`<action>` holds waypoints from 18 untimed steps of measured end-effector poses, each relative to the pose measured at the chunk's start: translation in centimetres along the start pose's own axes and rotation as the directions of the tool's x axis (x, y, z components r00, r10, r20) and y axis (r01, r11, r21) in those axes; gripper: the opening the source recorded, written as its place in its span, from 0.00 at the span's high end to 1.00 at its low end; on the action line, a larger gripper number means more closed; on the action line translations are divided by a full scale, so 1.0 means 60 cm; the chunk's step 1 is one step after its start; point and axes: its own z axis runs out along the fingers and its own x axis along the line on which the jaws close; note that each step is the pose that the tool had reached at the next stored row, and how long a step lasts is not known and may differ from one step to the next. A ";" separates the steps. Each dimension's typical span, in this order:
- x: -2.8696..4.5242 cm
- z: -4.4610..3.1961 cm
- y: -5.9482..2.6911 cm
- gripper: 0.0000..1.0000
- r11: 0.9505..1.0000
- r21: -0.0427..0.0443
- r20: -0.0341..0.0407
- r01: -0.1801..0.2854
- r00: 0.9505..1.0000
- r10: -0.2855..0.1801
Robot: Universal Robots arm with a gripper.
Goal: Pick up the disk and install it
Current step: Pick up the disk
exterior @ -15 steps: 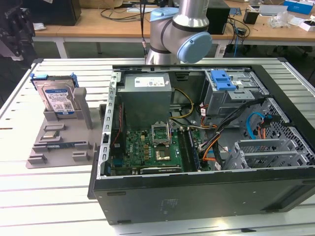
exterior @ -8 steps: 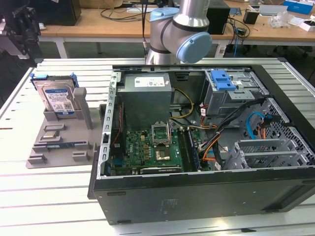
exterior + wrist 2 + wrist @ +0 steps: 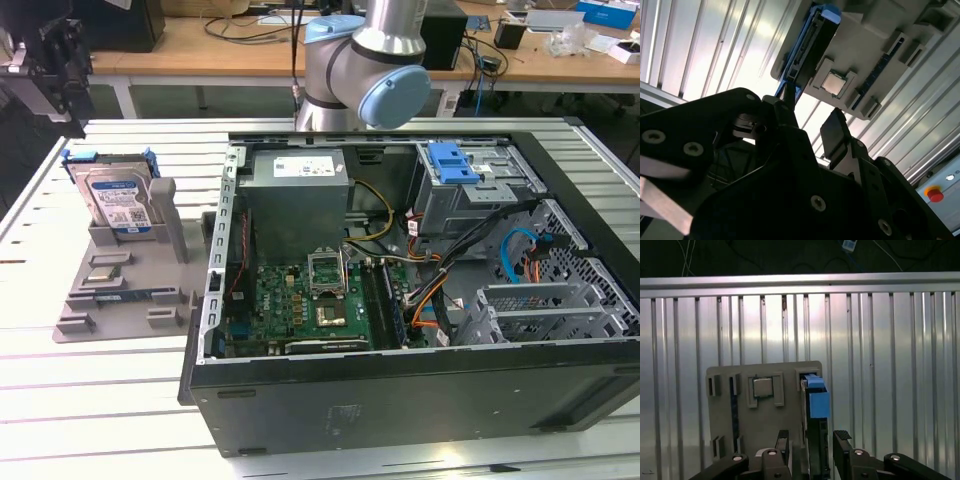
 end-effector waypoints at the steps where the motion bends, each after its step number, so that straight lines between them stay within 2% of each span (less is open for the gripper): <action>1: 0.000 0.001 -0.001 0.52 1.000 0.000 0.000 0.000 1.000 0.000; 3: -0.001 0.006 -0.004 0.52 1.000 0.000 0.000 0.000 1.000 0.000; 6: -0.002 0.021 -0.010 0.52 1.000 -0.002 0.000 0.000 1.000 0.000; 12: -0.003 0.042 -0.010 0.52 1.000 -0.002 0.000 0.009 1.000 -0.009; 16: -0.004 0.060 0.006 0.52 1.000 -0.002 0.000 0.027 1.000 -0.027; 17: -0.014 0.074 0.011 0.52 0.999 -0.002 0.000 0.041 0.999 -0.041; 18: -0.017 0.083 0.013 0.52 0.999 -0.002 -0.001 0.054 0.999 -0.054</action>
